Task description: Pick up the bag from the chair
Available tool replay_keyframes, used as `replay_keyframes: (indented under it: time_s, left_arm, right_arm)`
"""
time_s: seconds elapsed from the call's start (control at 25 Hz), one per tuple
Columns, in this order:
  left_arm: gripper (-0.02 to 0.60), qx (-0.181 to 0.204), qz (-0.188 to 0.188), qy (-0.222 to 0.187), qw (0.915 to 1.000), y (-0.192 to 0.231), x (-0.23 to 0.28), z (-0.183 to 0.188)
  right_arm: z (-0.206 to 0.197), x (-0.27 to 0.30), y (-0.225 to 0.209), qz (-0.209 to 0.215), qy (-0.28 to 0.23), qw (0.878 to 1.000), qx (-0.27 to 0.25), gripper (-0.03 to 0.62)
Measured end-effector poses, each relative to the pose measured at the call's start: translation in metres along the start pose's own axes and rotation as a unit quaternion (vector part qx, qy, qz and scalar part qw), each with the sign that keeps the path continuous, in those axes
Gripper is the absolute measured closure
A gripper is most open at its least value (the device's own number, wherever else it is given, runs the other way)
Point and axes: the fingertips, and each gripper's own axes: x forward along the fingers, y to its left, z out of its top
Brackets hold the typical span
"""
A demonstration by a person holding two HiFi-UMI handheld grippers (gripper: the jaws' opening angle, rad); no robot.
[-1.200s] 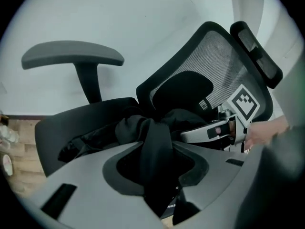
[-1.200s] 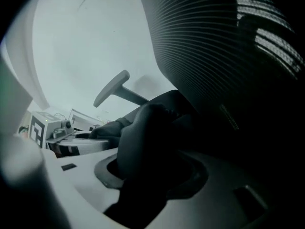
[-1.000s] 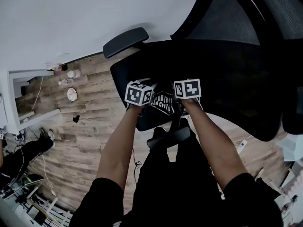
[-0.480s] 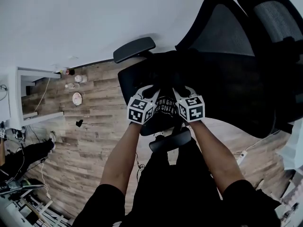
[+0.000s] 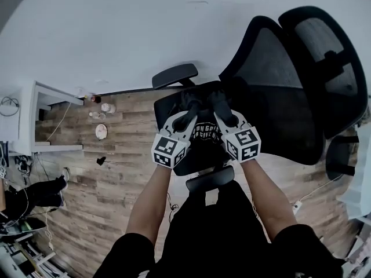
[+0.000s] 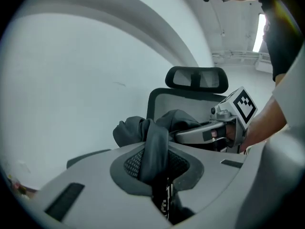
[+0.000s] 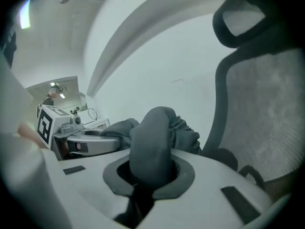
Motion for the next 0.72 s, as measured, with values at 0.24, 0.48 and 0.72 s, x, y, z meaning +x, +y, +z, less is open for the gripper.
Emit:
replay_keyframes:
  time_s: [0.24, 0.48, 0.72]
  left_arm:
    - [0.518, 0.073, 0.026, -0.072, 0.9944, -0.015, -0.032, 0.093]
    - [0.518, 0.127, 0.05, -0.141, 0.9805, -0.031, -0.075, 0.184]
    - [0.517, 0.18, 0.071, -0.2, 0.9605, -0.057, -0.12, 0.255]
  right_arm:
    - [0.094, -0.04, 0.021, -0.001, -0.09, 0.993, -0.077, 0.546]
    - [0.183, -0.082, 0.054, -0.005, -0.164, 0.978, -0.132, 0.546]
    - [0.251, -0.127, 0.084, -0.008, -0.233, 0.957, -0.174, 0.546]
